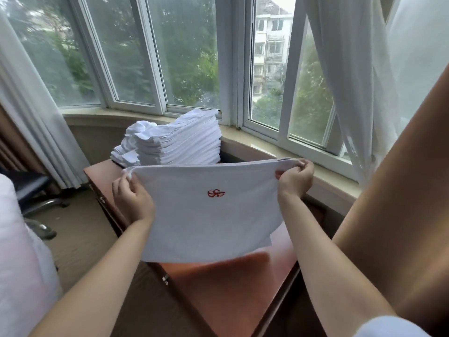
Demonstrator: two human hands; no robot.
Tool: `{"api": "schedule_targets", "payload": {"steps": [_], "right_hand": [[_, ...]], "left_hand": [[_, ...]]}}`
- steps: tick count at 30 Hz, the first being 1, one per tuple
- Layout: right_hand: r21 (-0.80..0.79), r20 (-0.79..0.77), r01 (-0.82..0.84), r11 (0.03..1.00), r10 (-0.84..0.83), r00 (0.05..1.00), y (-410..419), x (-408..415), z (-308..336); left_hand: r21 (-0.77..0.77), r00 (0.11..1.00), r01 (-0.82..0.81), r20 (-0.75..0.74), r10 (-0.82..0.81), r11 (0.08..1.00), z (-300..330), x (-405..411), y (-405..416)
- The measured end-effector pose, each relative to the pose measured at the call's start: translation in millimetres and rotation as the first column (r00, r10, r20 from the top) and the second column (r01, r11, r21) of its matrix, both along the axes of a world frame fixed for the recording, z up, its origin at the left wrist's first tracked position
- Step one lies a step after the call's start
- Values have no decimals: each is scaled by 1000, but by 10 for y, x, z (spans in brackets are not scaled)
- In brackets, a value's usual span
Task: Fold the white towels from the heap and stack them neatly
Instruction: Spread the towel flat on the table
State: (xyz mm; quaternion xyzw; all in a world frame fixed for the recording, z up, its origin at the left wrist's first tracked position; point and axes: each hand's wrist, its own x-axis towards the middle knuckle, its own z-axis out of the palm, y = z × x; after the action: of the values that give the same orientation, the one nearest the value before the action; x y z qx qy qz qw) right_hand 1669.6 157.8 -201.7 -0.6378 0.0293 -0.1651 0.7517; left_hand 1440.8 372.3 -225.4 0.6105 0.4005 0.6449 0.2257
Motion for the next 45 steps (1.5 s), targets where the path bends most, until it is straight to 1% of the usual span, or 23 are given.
{"api": "schedule_targets", "payload": {"steps": [1, 2, 3, 4, 5, 6, 7, 8, 10, 12, 15, 17, 19, 21, 24, 27, 30, 34, 37, 41, 45], "right_hand": [[9, 123, 47, 999, -48, 991, 49, 3, -12], [-7, 176, 28, 1000, -26, 984, 99, 43, -40], [-62, 115, -40, 997, 47, 992, 142, 99, -96], [-141, -52, -131, 981, 125, 991, 181, 161, -162], [-208, -246, -225, 952, 172, 954, 221, 220, -235], [-226, -388, -297, 928, 194, 901, 249, 267, -314], [-192, -465, -333, 923, 213, 859, 283, 314, -389], [-131, -504, -341, 931, 234, 832, 333, 351, -429], [-22, -536, -335, 942, 272, 799, 477, 401, -449], [80, -487, -348, 934, 341, 804, 666, 504, -393], [286, -323, -326, 901, 411, 853, 924, 716, -13], [382, -225, -291, 877, 394, 891, 996, 854, 261], [418, -148, -260, 871, 347, 926, 1024, 920, 398], [390, -144, -234, 891, 310, 940, 1017, 887, 346], [313, -249, -182, 932, 266, 931, 914, 721, -76], [235, -351, -102, 967, 182, 919, 716, 503, -592], [70, -440, -63, 996, 88, 894, 480, 319, -1083], [-121, -506, -119, 985, 41, 861, 277, 249, -1486], [-154, -532, -175, 972, 68, 844, 320, 319, -1612], [-207, -509, -244, 948, 108, 854, 535, 514, -1713], [-245, -489, -257, 935, 109, 865, 879, 798, -1770]], "left_hand": [[4, 1000, -6, 2, 6, 1000, -27, 16, 9], [-4, 1000, -9, 14, 9, 1000, -47, 46, 34], [-47, 1000, -13, 7, 13, 999, -86, 76, 83], [-120, 1000, -22, -23, 19, 993, -128, 105, 149], [-211, 997, -34, -68, 20, 977, -185, 137, 225], [-310, 993, -35, -121, -2, 950, -257, 172, 291], [-396, 984, -32, -175, -41, 918, -328, 220, 344], [-456, 972, -28, -218, -82, 889, -378, 275, 388], [-499, 964, 7, -228, -139, 866, -383, 403, 487], [-462, 970, 92, -156, -183, 882, -243, 566, 598], [-296, 980, 201, 71, -188, 934, 156, 813, 800], [-204, 968, 199, 197, -159, 959, 401, 887, 965], [-167, 948, 214, 272, -164, 962, 484, 888, 1124], [-181, 935, 255, 298, -195, 950, 365, 847, 1187], [-288, 946, 254, 271, -176, 923, -89, 703, 1020], [-392, 978, 182, 170, -123, 902, -639, 462, 696], [-480, 994, 104, 80, -74, 871, -1070, 219, 413], [-568, 994, 101, 31, -101, 817, -1374, 81, 216], [-605, 990, 116, 2, -144, 788, -1451, 135, 292], [-666, 975, 111, -71, -210, 738, -1534, 316, 582], [-665, 959, 80, -152, -239, 743, -1639, 523, 974]]}}
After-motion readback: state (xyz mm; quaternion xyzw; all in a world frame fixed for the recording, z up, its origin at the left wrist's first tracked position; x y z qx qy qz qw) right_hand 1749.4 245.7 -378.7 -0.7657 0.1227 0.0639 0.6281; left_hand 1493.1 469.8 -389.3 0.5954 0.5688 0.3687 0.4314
